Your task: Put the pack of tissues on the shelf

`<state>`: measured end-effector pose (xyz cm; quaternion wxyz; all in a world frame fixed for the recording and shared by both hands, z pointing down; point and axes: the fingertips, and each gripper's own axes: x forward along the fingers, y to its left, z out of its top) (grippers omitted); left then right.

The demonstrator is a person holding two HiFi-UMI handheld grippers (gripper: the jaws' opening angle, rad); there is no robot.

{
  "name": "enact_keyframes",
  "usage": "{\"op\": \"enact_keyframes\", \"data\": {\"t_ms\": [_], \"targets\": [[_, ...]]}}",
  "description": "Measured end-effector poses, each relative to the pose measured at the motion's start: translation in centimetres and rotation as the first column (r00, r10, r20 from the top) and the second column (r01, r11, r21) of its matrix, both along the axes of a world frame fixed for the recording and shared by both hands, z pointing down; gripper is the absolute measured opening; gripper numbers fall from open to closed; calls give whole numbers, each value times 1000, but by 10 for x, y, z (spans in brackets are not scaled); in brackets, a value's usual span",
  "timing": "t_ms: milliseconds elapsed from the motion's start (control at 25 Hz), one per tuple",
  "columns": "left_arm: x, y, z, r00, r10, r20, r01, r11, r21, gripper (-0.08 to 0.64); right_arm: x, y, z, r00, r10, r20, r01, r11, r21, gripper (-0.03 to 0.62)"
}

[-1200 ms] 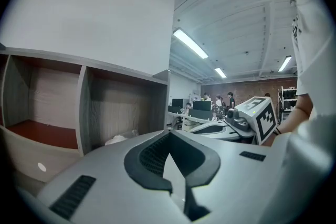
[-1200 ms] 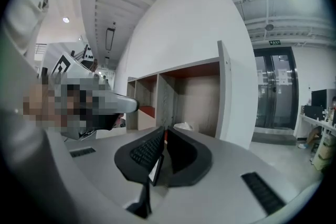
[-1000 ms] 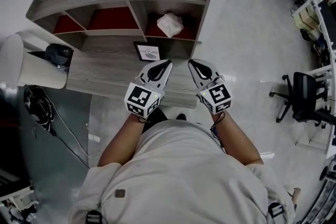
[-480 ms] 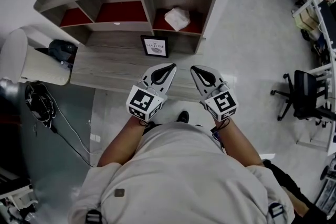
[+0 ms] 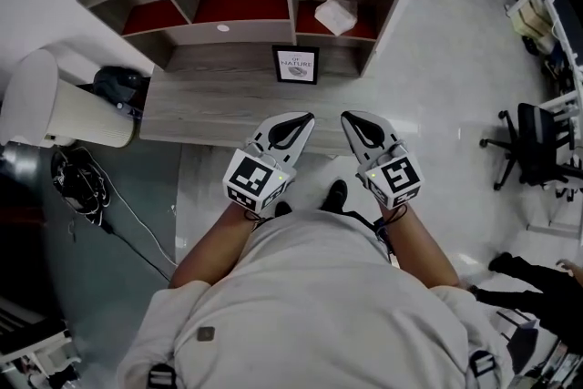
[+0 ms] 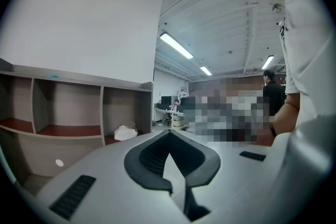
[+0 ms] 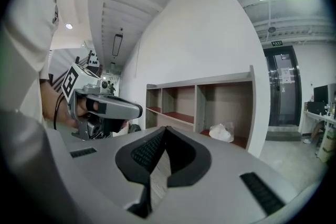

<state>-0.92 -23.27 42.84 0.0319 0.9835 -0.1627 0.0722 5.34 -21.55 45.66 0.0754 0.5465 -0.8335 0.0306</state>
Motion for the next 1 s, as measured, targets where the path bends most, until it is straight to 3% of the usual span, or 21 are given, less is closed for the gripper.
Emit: {"op": "enact_keyframes", "data": {"t_ms": [280, 480, 680, 1000], "targets": [[-71, 15, -4, 998, 64, -10, -64, 998, 9, 15, -70, 18, -5, 998, 59, 1, -59, 998, 17, 20], [-102, 23, -2, 995, 97, -34, -97, 995, -2, 15, -104, 37, -3, 996, 90, -13, -90, 996, 16, 20], [-114, 37, -2, 992, 105, -64, -106, 994, -13, 15, -113, 53, -12, 993, 114, -14, -114, 993, -7, 20], [-110, 68, -9, 994, 76, -81, -78, 997, -16, 15, -111, 85, -20, 998, 45, -35, -44, 999, 28, 20]]}}
